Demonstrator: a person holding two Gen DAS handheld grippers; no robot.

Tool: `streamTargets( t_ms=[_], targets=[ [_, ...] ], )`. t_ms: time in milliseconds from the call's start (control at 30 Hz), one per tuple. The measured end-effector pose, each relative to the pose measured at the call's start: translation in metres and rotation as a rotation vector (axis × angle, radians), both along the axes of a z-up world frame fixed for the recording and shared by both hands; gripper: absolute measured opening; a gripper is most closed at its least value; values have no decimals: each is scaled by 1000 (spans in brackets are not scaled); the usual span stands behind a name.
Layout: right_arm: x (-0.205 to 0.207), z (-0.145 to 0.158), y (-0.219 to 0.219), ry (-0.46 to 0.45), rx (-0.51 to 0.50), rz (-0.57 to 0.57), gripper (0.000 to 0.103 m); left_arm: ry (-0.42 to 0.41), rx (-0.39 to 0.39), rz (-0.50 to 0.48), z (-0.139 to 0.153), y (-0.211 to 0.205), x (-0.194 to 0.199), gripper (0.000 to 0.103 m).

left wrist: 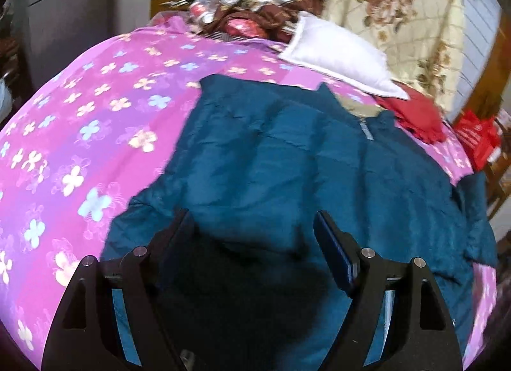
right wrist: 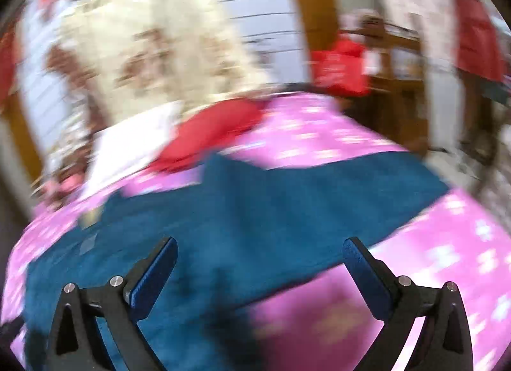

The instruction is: Fold large clothes

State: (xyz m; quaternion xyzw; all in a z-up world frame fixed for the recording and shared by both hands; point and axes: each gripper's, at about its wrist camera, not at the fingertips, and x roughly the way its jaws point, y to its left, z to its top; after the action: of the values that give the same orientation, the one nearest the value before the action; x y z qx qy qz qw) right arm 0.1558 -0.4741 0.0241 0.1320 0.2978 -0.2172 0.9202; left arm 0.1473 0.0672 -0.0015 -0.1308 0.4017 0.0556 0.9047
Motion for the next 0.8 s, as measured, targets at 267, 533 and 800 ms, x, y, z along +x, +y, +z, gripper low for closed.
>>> streamTargets(
  t_ms=[267, 533, 800],
  targets=[
    [8, -51, -195, 233, 43, -237, 102, -15, 74, -101, 3, -33, -4, 78],
    [35, -83, -232, 334, 89, -162, 103, 38, 57, -79, -11, -27, 3, 78],
    [34, -77, -199, 303, 26, 48, 34, 45, 62, -77, -13, -28, 2, 78]
  ],
)
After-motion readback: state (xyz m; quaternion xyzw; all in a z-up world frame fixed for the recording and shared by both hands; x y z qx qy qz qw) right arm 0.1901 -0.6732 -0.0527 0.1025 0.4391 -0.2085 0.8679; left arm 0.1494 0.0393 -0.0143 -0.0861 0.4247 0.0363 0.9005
